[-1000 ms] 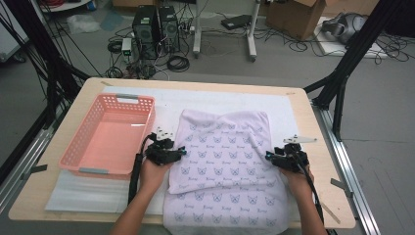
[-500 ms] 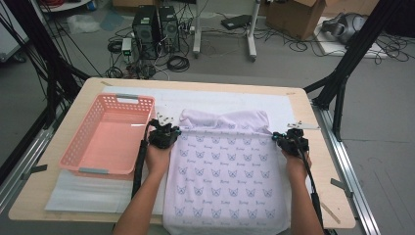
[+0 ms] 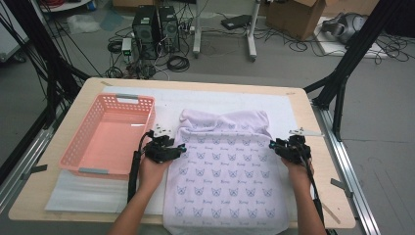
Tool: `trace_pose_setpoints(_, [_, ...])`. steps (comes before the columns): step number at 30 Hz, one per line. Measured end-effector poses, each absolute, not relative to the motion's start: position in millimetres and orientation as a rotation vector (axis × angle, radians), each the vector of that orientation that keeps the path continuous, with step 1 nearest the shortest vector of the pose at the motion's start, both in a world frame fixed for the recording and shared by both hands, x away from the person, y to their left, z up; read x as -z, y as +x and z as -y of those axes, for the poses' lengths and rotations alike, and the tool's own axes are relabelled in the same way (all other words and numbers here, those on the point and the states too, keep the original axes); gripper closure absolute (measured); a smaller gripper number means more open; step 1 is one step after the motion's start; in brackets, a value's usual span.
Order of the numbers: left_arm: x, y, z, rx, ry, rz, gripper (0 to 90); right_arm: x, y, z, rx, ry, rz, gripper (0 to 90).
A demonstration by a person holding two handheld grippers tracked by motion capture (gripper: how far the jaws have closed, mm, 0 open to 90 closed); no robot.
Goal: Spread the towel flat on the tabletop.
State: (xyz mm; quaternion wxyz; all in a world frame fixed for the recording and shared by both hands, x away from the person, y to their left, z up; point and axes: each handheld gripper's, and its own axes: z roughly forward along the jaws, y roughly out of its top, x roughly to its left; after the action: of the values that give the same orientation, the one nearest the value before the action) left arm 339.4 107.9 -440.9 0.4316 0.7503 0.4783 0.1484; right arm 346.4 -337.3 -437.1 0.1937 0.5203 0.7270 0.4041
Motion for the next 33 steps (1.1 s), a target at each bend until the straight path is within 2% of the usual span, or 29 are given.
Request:
trace_pose_setpoints(4, [444.4, 321.6, -113.7, -0.341, 1.893, -1.162, 45.9, 438.6, 324.0, 340.1, -1.114, 1.427, -2.106, 61.4])
trace_pose_setpoints(9, [451.4, 299.1, -122.3, -0.317, 1.898, -1.132, 42.9, 440.2, 291.0, 342.7, -1.123, 1.393, -2.111, 52.1])
trace_pose_setpoints(17, [452.6, 269.7, -124.4, -0.276, 1.913, -1.077, 43.1, 437.7, 246.7, 336.1, -1.13, 1.323, -2.139, 50.1])
trace_pose_setpoints(23, [453.3, 251.5, -126.9, -0.235, 1.904, -1.063, 48.6, 450.7, 231.4, 322.8, -1.048, 1.274, -2.191, 51.1])
trace_pose_setpoints(31, [453.1, 242.0, -123.7, -0.3, 1.943, -1.049, 65.8, 450.3, 228.7, 326.8, -1.027, 1.252, -2.193, 60.6])
trace_pose_setpoints(33, [452.9, 240.9, -122.7, -0.318, 1.96, -1.035, 72.5, 450.8, 228.4, 328.3, -1.038, 1.258, -2.187, 61.3])
